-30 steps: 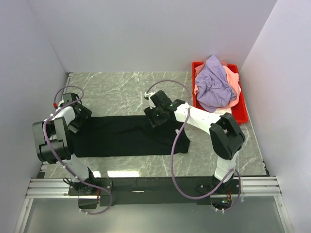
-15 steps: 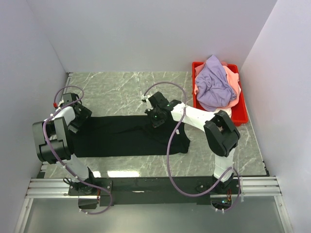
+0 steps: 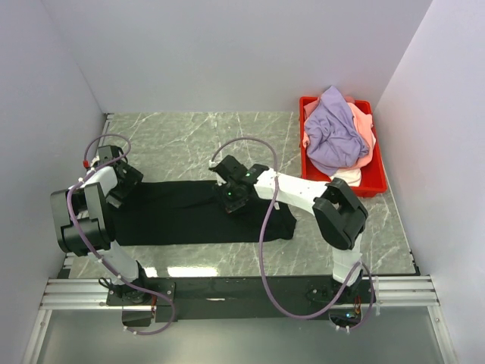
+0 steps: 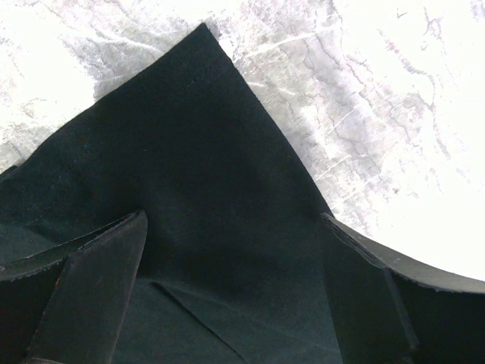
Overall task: Fold and stack the t-shirts
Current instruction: Fold the tshirt
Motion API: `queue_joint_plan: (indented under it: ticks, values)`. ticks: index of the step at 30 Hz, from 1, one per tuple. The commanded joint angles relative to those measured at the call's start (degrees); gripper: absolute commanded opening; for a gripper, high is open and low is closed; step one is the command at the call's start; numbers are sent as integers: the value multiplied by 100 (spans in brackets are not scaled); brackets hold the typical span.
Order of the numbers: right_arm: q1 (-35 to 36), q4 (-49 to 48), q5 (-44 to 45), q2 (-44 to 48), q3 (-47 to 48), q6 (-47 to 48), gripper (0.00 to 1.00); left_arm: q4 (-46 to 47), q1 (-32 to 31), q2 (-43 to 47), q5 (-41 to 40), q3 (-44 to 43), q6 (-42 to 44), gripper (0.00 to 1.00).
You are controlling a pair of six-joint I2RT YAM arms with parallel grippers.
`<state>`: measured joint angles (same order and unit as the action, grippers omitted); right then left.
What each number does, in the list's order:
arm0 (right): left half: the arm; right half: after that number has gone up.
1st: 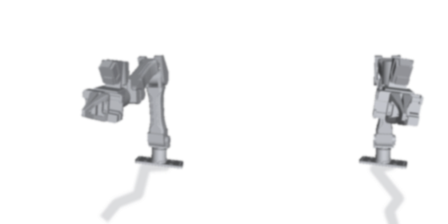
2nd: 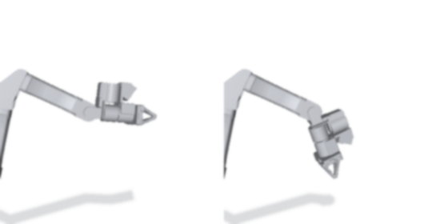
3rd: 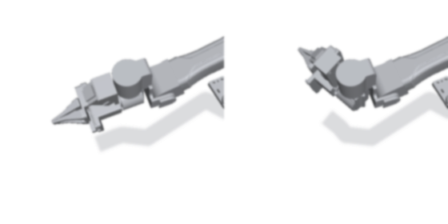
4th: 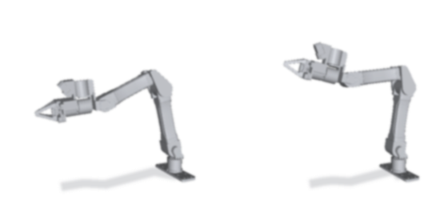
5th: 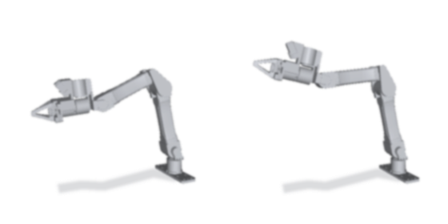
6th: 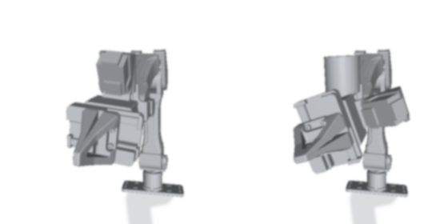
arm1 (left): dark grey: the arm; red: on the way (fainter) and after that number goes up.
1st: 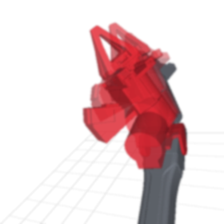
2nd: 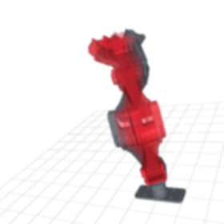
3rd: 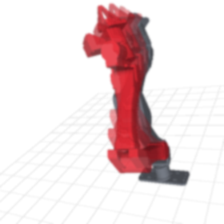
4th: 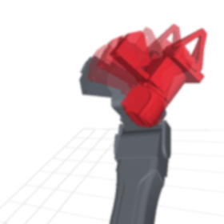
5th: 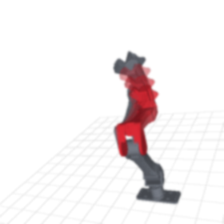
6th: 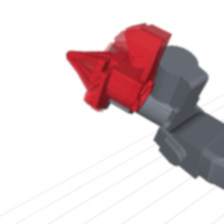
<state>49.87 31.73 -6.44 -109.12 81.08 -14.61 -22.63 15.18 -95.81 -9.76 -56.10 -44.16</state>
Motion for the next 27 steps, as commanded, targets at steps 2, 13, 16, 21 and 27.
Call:
queue_joint_plan:
  ticks: [2, 13, 16, 21, 27]
  values:
    - [251, 255, 213, -109, 409, -884, 0, 163, 38, 54, 62, 143, 74, 100]
    - [559, 168, 29, -390, 655, -1729, 6, 180, 29, 141, 36, 160, 66, 99]
    - [647, 9, -182, -399, 707, -1808, 23, 171, 29, 159, 27, 152, 74, 99]
    - [656, -342, -639, -110, 559, -1659, 34, 23, 29, 203, -218, 82, 4, 99]
    - [586, -685, -1018, 584, 129, -1483, 79, -215, 29, 466, -474, -94, -101, 99]
